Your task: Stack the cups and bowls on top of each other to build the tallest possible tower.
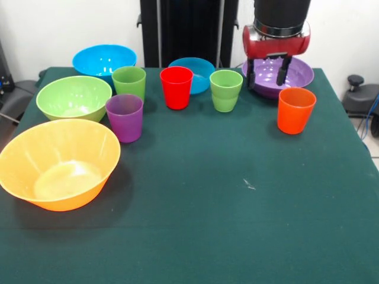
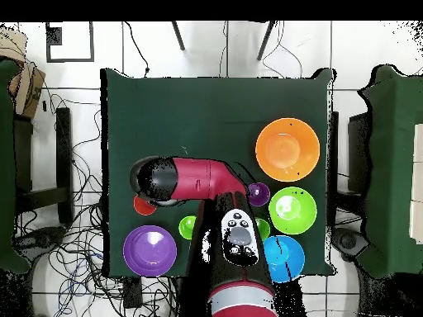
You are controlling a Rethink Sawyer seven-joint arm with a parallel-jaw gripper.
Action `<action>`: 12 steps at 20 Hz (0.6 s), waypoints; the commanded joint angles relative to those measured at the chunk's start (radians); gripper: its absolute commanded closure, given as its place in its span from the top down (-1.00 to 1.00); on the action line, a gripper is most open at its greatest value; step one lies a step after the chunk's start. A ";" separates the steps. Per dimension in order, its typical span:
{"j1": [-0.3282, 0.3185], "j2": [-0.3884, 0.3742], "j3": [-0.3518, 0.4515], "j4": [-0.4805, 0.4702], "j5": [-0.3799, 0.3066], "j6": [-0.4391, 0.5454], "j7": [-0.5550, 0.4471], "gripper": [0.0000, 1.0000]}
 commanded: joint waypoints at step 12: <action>-0.007 -0.236 0.046 0.016 0.002 0.137 0.046 1.00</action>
